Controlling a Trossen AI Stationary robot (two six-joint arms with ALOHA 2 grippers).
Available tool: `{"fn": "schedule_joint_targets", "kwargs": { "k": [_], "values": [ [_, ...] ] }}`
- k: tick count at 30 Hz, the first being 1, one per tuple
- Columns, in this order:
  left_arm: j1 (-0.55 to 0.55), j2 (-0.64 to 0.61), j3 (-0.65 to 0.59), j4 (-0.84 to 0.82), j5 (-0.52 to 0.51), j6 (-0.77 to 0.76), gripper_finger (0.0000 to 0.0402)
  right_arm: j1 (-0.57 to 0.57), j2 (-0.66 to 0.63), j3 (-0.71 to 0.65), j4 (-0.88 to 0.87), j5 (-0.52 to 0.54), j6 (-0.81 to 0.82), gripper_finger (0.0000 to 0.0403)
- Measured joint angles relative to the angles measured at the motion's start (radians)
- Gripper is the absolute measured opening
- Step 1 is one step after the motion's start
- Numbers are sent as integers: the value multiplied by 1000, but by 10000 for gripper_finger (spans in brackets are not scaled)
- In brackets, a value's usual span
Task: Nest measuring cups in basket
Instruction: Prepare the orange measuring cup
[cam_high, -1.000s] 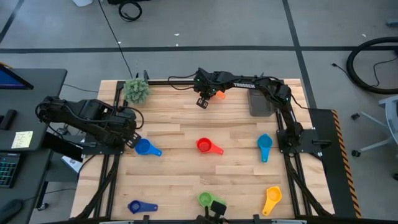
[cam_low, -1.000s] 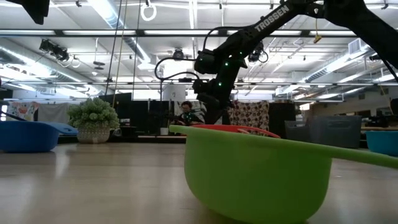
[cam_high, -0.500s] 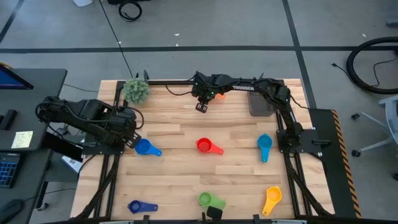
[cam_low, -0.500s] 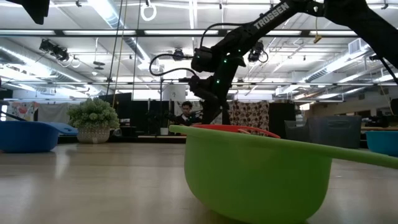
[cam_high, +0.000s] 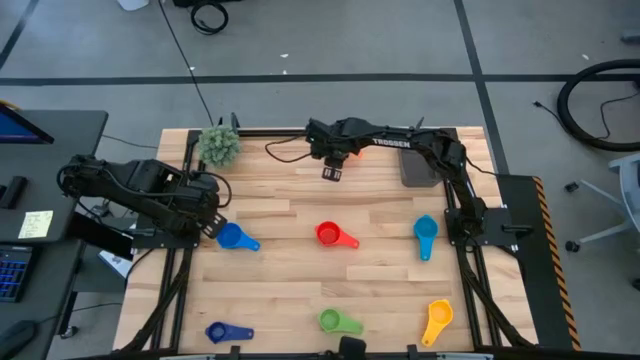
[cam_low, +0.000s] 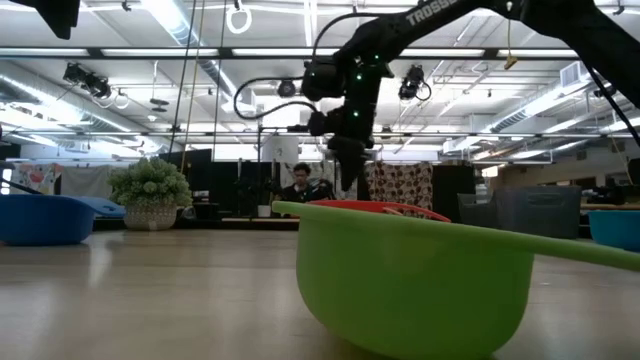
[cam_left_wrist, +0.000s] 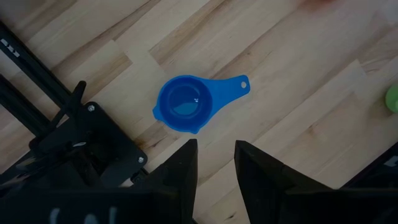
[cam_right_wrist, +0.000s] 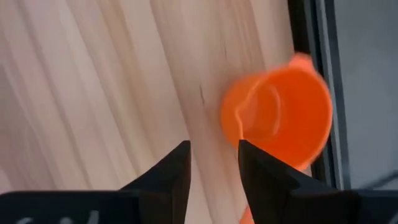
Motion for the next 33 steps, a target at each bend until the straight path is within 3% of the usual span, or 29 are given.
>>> {"fn": "schedule_joint_targets", "kwargs": {
  "k": [10,15,21,26,33],
  "values": [
    [0,0,0,5,0,0,112,-56,2,-14,-2,-26,-24,142],
    [0,0,0,7,0,-32,112,-71,3,-14,-2,-108,-72,142],
    [0,0,0,7,0,-48,112,-74,3,-14,11,-48,-134,142],
    [0,0,0,7,0,-58,112,-86,2,-15,5,-115,-139,142],
    [0,0,0,31,0,-60,112,-107,2,-15,8,-105,-154,142]
  ]
}}
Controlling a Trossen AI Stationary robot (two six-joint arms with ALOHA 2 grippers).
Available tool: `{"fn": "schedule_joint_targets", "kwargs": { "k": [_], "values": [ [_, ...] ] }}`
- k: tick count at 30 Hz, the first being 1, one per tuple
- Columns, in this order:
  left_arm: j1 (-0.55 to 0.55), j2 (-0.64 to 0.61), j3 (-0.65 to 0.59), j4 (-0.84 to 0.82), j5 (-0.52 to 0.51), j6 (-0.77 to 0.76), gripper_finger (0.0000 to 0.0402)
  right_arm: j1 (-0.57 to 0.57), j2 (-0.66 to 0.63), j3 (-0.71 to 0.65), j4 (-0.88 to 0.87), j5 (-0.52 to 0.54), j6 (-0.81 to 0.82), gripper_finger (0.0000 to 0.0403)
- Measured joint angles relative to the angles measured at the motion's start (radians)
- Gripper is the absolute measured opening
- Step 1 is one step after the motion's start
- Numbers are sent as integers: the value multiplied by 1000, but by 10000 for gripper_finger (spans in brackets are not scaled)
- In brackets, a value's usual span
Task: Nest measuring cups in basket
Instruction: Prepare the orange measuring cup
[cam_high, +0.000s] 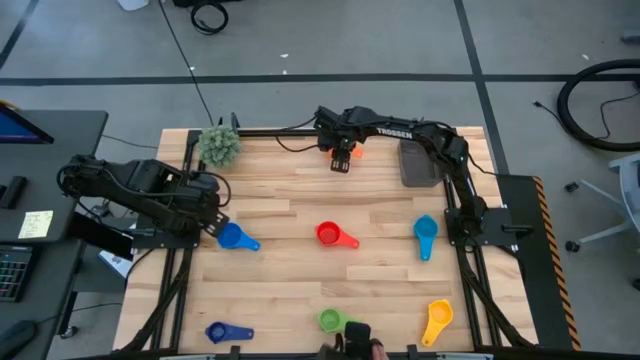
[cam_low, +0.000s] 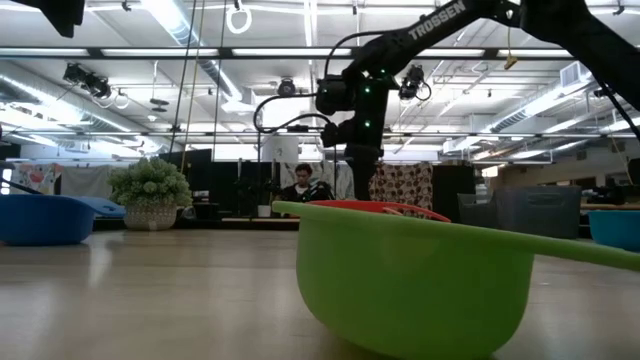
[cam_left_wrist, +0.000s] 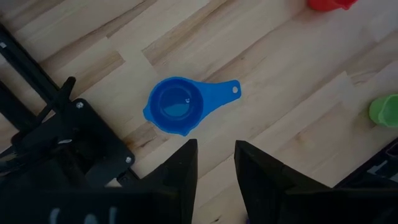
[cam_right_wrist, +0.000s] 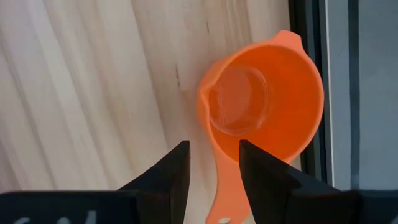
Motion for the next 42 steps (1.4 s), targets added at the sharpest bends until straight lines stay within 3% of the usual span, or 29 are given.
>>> {"fn": "schedule_joint_targets", "kwargs": {
  "k": [10,21,28,33,38,42],
  "values": [
    [0,0,0,15,0,-1,112,-6,0,0,5,-50,-4,142],
    [0,0,0,16,0,-2,112,-6,24,0,22,-35,-38,142],
    [0,0,0,16,-1,-21,112,4,98,0,21,81,-77,142],
    [0,0,0,17,-4,-21,112,7,120,0,27,63,-97,140],
    [0,0,0,17,-8,-21,112,7,127,0,35,39,-97,117],
    [0,0,0,17,-8,-21,112,7,127,0,19,22,-97,67]
  ]
}}
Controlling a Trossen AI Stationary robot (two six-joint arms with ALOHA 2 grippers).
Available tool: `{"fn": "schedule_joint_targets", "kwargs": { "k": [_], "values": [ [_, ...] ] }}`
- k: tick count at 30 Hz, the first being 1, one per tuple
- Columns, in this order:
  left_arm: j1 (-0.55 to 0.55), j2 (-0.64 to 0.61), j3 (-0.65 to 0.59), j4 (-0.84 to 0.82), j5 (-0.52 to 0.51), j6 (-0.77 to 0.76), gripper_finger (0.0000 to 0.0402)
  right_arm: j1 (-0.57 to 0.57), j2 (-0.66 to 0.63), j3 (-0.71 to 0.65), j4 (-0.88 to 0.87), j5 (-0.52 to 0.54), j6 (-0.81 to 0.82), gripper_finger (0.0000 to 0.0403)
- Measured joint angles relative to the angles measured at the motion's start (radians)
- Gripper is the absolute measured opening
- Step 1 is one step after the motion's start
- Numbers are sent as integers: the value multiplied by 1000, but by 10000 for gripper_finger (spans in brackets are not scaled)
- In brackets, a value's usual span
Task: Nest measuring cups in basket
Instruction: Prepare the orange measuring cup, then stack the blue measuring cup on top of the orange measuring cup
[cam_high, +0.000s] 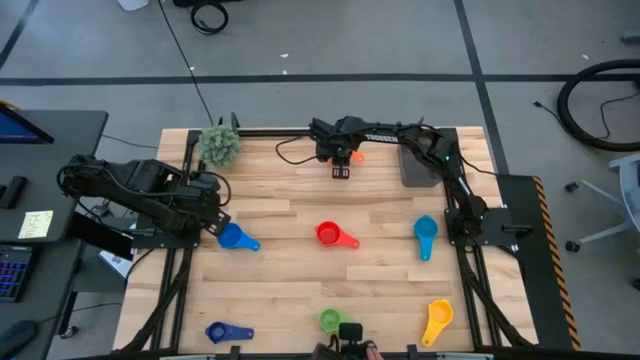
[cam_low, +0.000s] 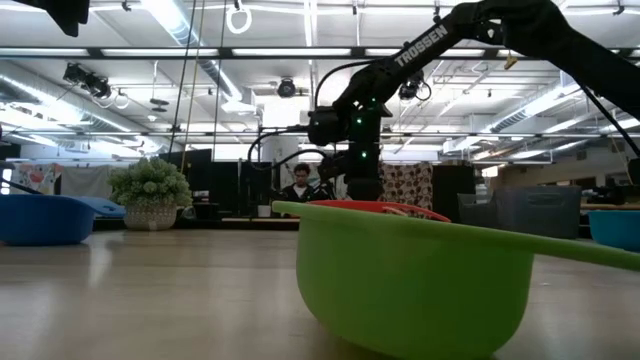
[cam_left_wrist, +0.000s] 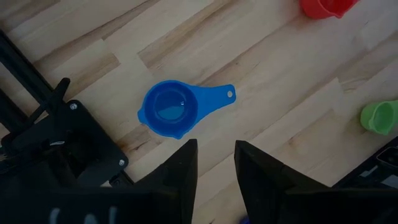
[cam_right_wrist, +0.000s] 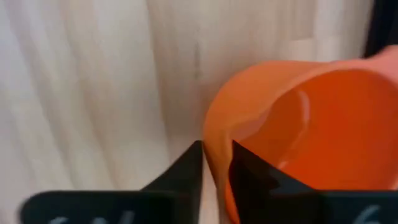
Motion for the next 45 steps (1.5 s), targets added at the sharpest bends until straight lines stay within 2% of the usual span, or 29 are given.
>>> {"fn": "schedule_joint_targets", "kwargs": {
  "k": [2,4,13,18,25,32,37,45],
  "values": [
    [0,0,0,0,0,1,112,0,0,0,-12,-33,2,28],
    [0,0,0,0,0,2,112,3,0,1,-35,-60,3,14],
    [0,0,0,0,0,2,112,85,-1,2,-120,-85,1,12],
    [0,0,0,0,-1,2,112,169,-1,2,-118,-146,-21,12],
    [0,0,0,0,-3,2,112,265,-2,2,-58,-171,-60,12],
    [0,0,0,0,-3,2,112,293,3,-2,-16,-209,-56,71],
    [0,0,0,0,0,3,112,312,-2,1,-24,-180,-79,103],
    [0,0,0,0,27,3,112,356,-14,117,-138,-84,-154,112]
  ]
}}
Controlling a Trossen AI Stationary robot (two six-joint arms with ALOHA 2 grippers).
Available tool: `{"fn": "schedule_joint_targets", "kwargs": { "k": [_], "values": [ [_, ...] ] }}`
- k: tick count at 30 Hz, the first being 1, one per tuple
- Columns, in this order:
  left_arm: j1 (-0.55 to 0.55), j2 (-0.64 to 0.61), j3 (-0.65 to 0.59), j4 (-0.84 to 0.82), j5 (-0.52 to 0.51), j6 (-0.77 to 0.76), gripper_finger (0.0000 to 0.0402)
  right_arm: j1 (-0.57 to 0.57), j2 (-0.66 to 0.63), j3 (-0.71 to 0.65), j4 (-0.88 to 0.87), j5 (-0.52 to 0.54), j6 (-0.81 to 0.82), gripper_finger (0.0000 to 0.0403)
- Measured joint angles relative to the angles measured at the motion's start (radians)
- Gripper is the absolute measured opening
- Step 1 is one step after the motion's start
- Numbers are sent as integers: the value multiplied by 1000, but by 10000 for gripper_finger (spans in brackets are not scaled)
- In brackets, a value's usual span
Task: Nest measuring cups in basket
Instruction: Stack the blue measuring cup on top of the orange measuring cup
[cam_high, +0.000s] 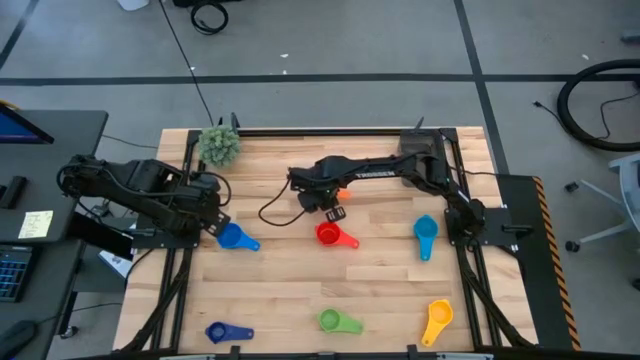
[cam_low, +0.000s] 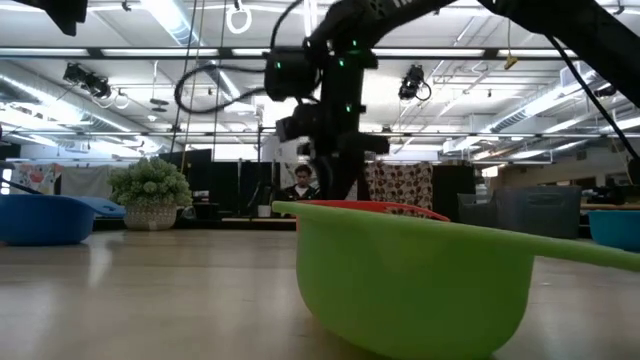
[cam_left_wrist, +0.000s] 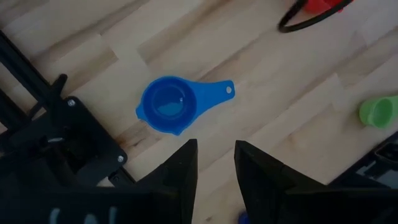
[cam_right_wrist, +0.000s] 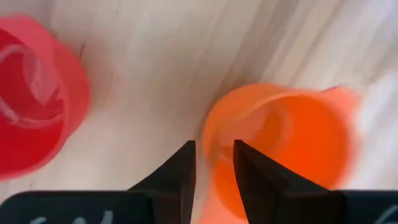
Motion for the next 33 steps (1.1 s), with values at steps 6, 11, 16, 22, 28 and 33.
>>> {"fn": "schedule_joint_targets", "kwargs": {
  "k": [6,11,16,22,28,33],
  "values": [
    [-5,0,0,0,57,-1,112,27,-5,228,-149,20,3,112],
    [-58,30,0,9,59,-97,112,32,-14,432,-271,97,112,112],
    [-129,102,0,4,1,-185,112,29,-159,358,-262,144,200,112],
    [-214,214,0,-5,-61,-38,112,15,-269,360,-288,146,301,112],
    [-242,321,0,-6,-59,-6,112,10,-359,361,-288,133,396,112],
    [-220,390,0,-9,-11,-42,112,12,-414,361,-289,125,401,112]
  ]
}}
